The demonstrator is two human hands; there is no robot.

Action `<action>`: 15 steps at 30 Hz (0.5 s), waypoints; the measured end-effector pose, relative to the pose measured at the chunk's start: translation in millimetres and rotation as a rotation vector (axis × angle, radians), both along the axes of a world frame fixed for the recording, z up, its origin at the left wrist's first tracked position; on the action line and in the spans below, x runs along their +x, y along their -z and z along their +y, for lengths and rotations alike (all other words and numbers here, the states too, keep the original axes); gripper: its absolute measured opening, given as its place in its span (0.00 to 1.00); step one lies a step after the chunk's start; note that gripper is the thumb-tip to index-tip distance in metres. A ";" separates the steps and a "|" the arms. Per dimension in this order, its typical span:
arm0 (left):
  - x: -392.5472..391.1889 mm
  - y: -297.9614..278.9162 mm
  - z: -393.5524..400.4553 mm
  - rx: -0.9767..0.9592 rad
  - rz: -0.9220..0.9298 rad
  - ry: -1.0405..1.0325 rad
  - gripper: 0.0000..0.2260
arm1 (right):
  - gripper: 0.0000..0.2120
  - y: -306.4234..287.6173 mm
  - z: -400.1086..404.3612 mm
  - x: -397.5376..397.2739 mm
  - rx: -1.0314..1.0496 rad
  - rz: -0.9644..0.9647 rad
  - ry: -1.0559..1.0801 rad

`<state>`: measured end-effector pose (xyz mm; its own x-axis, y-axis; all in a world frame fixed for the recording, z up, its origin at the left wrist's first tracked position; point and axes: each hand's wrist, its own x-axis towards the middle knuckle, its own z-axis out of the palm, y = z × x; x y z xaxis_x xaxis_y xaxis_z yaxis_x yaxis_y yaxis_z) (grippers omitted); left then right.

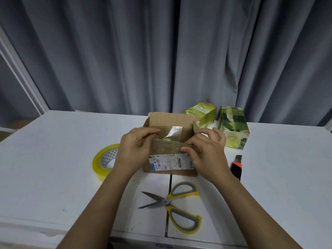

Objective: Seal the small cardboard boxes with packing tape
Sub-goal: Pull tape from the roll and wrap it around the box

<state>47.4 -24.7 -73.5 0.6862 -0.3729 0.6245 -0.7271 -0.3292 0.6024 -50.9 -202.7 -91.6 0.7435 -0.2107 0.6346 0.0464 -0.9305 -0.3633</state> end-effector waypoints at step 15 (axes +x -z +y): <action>-23.5 2.6 -33.5 0.747 -0.342 -0.036 0.07 | 0.02 7.6 -1.3 -2.8 -0.092 -0.057 -0.096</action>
<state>23.9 -58.1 -76.1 0.5219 -0.7547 0.3976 -0.8125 -0.5818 -0.0378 -53.7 -204.1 -99.3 0.7196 -0.0793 0.6899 0.1548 -0.9501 -0.2707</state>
